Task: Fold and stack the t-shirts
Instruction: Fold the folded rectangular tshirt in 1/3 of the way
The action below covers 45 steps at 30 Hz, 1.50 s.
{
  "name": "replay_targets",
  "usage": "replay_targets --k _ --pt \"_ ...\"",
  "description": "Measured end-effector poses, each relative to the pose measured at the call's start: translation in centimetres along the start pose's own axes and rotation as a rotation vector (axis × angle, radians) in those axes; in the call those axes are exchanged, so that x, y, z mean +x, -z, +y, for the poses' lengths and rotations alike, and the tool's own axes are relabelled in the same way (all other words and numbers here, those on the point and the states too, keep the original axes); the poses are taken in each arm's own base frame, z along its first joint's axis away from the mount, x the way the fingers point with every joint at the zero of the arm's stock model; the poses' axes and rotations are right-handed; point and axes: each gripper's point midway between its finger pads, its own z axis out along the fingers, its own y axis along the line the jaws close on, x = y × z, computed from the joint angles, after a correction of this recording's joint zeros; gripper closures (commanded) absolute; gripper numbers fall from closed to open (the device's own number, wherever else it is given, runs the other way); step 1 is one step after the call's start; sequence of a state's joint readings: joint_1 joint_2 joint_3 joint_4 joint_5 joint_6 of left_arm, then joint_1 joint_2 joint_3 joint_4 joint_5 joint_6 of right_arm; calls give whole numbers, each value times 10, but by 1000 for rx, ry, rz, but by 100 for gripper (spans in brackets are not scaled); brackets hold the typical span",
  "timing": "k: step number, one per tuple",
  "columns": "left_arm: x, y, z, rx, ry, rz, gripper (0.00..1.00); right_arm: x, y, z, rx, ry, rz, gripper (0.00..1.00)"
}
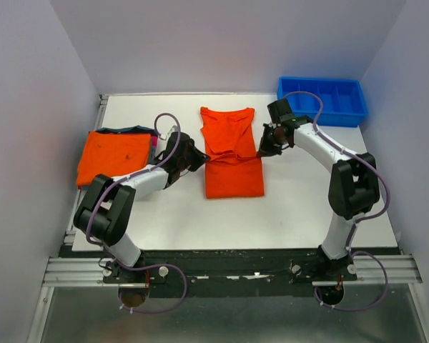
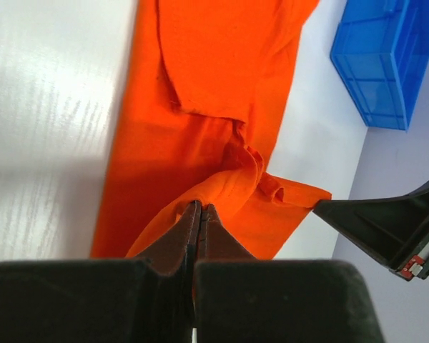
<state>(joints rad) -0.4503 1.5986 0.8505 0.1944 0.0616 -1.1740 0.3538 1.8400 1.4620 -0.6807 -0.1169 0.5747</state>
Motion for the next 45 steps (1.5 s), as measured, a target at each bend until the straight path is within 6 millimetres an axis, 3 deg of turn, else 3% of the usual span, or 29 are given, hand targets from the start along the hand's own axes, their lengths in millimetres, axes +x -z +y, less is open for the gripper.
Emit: replay_targets --k 3,4,5,6,7,8,9,13,15,18,21,24,28,31,35,37,40,45 --pt "-2 -8 10 -28 -1 3 100 -6 -13 -2 11 -9 11 99" --pt "-3 -11 12 -36 -1 3 100 -8 -18 -4 16 -13 16 92" --pt "-5 -15 14 -44 -4 3 88 -10 -23 -5 21 -18 20 74" --pt "-7 -18 14 -47 -6 1 52 -12 -28 -8 28 -23 26 41" --pt "-8 -21 15 -51 -13 2 29 -14 -33 -10 34 -32 30 20" --pt "-9 -23 14 -52 -19 1 19 -17 -37 -11 40 -42 30 16" --pt "-10 -26 13 -57 -29 3 17 -21 -41 -14 51 -44 26 16" --pt "-17 -37 7 -83 -69 9 13 -21 -42 -23 79 -44 3 20" --pt "-16 -31 9 -93 -92 8 13 -7 -35 -32 82 -46 -1 27" --pt "-8 -13 21 -123 -121 11 19 34 -11 -50 77 -49 13 36" --pt "13 8 26 -133 -156 34 32 60 1 -54 28 -47 21 43" --pt "42 25 36 -136 -188 79 41 80 -2 -55 -15 -42 52 46" --pt "75 40 67 -187 -212 141 44 104 -10 -57 -45 -34 107 52" --pt "79 46 86 -238 -213 147 45 111 -16 -54 -71 -31 128 61" --pt "78 49 88 -242 -208 140 48 120 -23 -57 -80 -33 152 89" --pt "78 49 87 -237 -206 140 48 122 -24 -56 -87 -35 160 90" --pt "80 50 90 -243 -199 145 48 123 -25 -54 -103 -35 164 99" --pt "88 53 98 -254 -188 163 48 125 -25 -53 -119 -34 166 99"
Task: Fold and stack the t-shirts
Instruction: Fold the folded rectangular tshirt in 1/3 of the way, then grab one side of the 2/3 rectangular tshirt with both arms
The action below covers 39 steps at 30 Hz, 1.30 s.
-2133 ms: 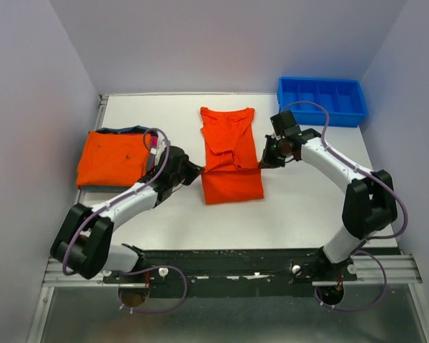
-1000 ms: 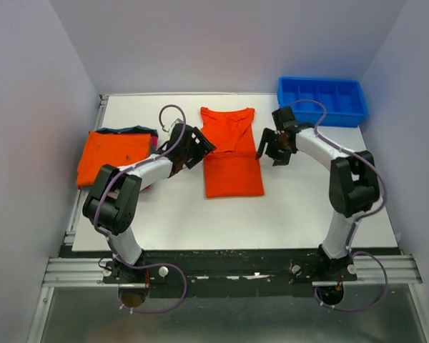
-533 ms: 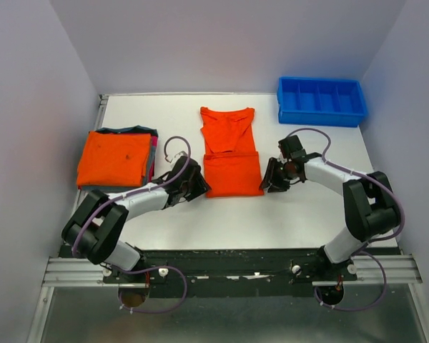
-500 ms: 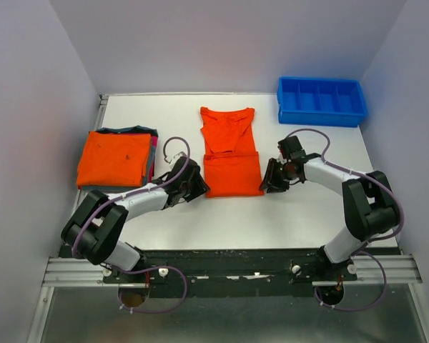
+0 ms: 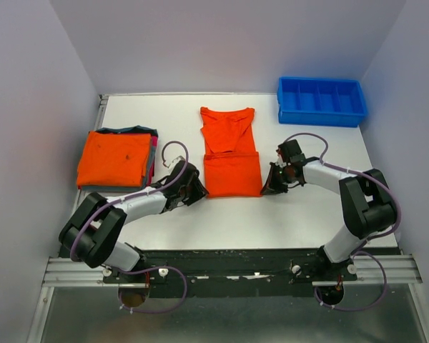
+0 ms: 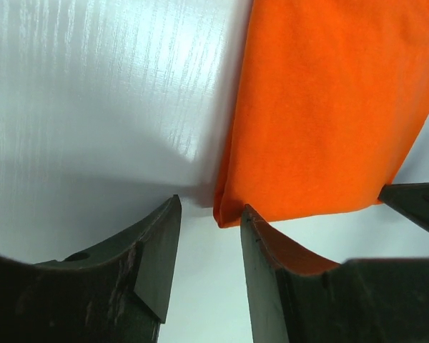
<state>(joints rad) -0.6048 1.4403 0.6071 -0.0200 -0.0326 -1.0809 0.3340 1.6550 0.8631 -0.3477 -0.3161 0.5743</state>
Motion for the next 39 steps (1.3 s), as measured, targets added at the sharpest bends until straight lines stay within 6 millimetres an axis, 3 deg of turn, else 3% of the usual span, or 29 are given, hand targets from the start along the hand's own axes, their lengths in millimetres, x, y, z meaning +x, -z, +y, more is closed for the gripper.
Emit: replay_targets --k 8,11,13,21,27,33,37,39 --pt "6 -4 -7 38 12 16 56 3 0 1 -16 2 3 99" --pt "7 -11 -12 56 22 26 74 3 0 2 -18 2 3 99" --pt "8 -16 -15 60 23 31 98 3 1 2 -20 3 1 99" --pt "6 -18 -19 36 -11 1 100 8 20 6 -48 31 -41 99" --pt "24 22 -32 82 -78 9 100 26 54 8 -82 68 -86 99" --pt "46 72 -47 163 -129 30 100 42 105 19 -142 101 -169 99" --pt "42 93 -49 178 -124 25 100 46 134 28 -170 122 -221 99" --pt "34 102 -58 183 -134 12 100 38 145 35 -166 125 -239 99"
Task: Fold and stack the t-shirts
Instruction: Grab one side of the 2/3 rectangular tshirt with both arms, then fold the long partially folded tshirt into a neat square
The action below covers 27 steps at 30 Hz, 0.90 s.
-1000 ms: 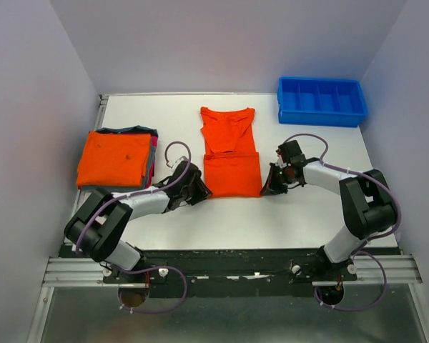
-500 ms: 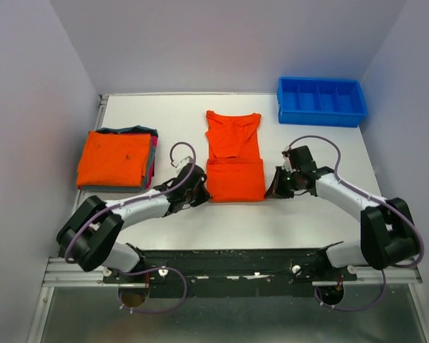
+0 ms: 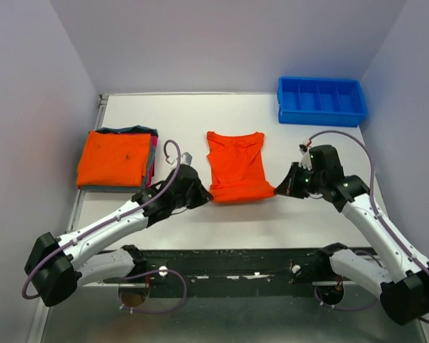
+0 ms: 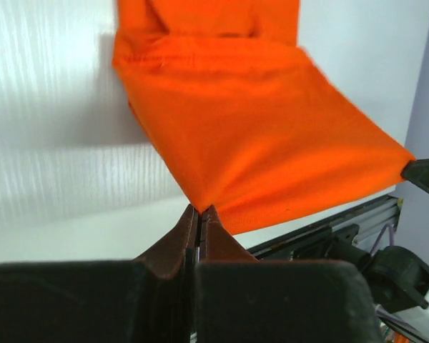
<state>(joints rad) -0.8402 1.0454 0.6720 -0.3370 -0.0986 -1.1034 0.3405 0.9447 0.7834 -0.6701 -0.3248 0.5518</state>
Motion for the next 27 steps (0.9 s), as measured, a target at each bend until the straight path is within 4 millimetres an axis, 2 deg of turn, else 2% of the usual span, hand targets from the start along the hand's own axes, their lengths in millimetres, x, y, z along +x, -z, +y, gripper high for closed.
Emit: replay_targets --k 2,4,7,8,9,13,19,20,21,22,23,24,27 --pt "-18 4 -11 10 -2 -31 100 -17 1 6 20 0 -13 99" --pt "-47 3 -20 14 6 -83 100 -36 -3 12 40 -1 -23 99" --pt "-92 -8 -26 -7 14 -145 100 -73 -18 17 73 -17 -34 99" --pt "-101 -12 -28 -10 15 -156 100 -82 -23 17 80 -23 -34 99" --pt "-121 -22 -29 -28 16 -175 100 -94 -29 17 91 -33 -35 99" --pt "-172 -54 -32 -45 24 -213 100 -148 -57 15 119 -64 -55 99" --pt "-225 -115 -27 -54 31 -198 100 -202 -103 -2 154 -106 -56 99" --pt "-232 -124 -27 -53 30 -197 94 -214 -114 -8 161 -115 -58 93" --pt "-240 -135 -25 -53 32 -194 67 -222 -123 -12 164 -122 -58 84" --pt "-251 -149 -24 -44 36 -189 30 -230 -134 -18 169 -134 -52 65" --pt "-259 -159 -23 -39 36 -192 12 -242 -147 -25 176 -144 -52 44" --pt "-266 -172 -18 -39 30 -188 1 -254 -160 -32 182 -159 -59 36" --pt "-287 -205 -9 -34 35 -180 1 -272 -195 -58 202 -188 -57 35"
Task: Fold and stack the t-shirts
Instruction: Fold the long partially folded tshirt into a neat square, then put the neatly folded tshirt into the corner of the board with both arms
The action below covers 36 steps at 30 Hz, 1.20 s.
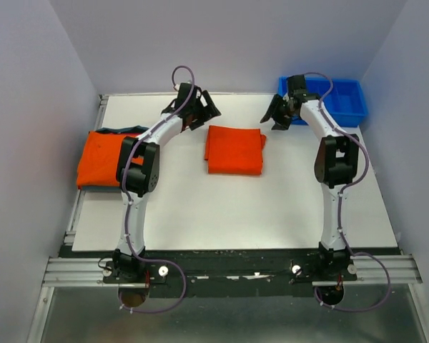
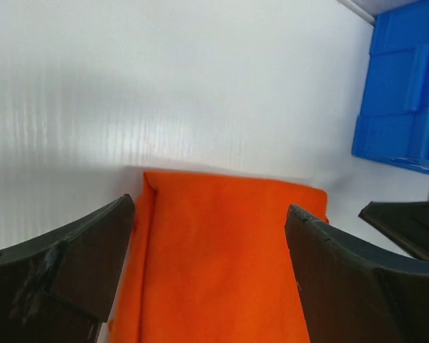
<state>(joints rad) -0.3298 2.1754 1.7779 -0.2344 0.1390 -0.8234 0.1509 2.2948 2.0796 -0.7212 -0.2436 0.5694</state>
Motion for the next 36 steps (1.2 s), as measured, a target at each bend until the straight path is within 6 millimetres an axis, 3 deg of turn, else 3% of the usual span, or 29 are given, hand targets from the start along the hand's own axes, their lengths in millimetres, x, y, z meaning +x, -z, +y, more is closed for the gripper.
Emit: replay_targets --k 2,4,7,11,15,21,27,33,36 --pt "-6 -22 7 7 -9 4 2 6 -18 -15 24 -15 30 36" --pt "0 -28 20 0 -19 22 4 20 -27 -31 46 -29 63 36" --pt "12 -28 32 -1 -35 47 7 47 -27 -48 56 -35 102 33" --pt "31 -24 42 13 -50 80 7 67 -22 -47 3 -35 126 28" --pt "49 -17 49 35 -43 104 11 66 -21 -35 -75 -29 108 28" --pt "49 -19 45 64 -26 99 18 59 -27 -27 -114 -41 84 30" --pt "50 -24 45 70 -12 95 19 58 -34 -35 -74 -83 72 29" --pt "50 -24 45 71 -11 95 21 59 -15 -54 29 -101 -2 26" --pt "50 -24 45 71 -10 95 21 56 -2 -54 35 -100 -38 26"
